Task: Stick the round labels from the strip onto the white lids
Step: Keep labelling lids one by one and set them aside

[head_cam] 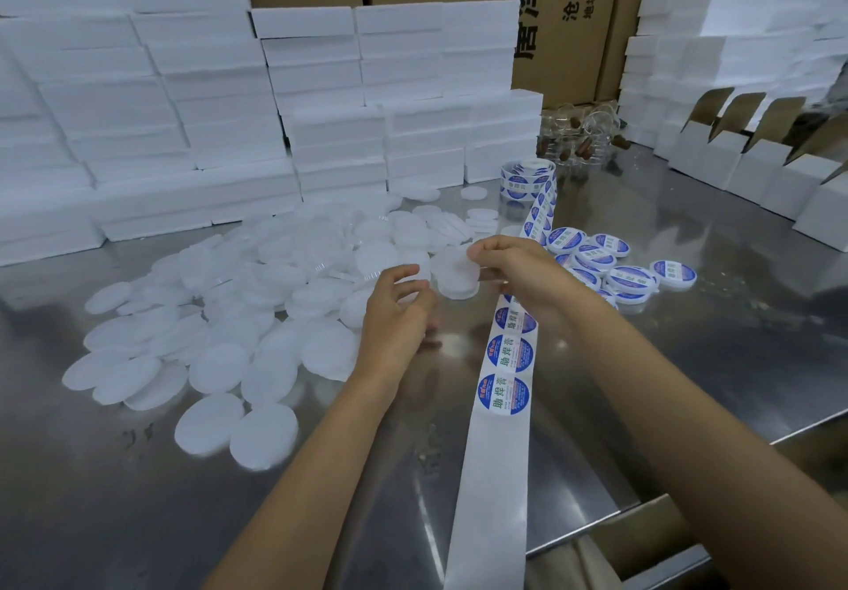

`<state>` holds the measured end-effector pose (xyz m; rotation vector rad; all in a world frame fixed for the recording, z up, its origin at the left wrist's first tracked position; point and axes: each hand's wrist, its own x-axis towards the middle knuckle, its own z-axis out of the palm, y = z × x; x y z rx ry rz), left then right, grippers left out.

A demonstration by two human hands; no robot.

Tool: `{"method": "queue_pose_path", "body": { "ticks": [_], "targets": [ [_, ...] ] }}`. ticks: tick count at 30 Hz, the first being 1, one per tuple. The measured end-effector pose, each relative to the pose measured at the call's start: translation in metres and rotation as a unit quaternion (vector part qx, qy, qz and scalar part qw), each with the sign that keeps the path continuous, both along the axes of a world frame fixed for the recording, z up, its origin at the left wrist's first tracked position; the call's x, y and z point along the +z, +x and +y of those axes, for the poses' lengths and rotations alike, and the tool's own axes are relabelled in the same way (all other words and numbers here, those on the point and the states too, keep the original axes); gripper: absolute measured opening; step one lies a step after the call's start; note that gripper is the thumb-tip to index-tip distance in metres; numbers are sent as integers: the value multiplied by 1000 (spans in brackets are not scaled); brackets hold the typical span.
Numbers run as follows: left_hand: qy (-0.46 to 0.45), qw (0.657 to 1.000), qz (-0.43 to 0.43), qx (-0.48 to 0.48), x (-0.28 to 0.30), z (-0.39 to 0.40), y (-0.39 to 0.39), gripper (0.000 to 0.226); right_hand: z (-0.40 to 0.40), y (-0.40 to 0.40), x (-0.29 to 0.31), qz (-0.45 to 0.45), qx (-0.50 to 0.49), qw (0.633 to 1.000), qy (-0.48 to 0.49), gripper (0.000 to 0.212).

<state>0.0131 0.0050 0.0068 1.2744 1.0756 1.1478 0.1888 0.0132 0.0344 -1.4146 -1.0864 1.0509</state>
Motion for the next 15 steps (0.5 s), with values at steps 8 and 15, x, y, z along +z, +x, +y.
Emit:
{"method": "queue_pose_path", "body": {
  "ticks": [8,15],
  "targets": [
    [-12,987,-100,-123,4,-16,9,36,-36,-5,7,54,88,995,-13,12],
    [-26,986,-100,-133,1,-12,5,38,-72,23,13,-337,163,926,-40,12]
  ]
}}
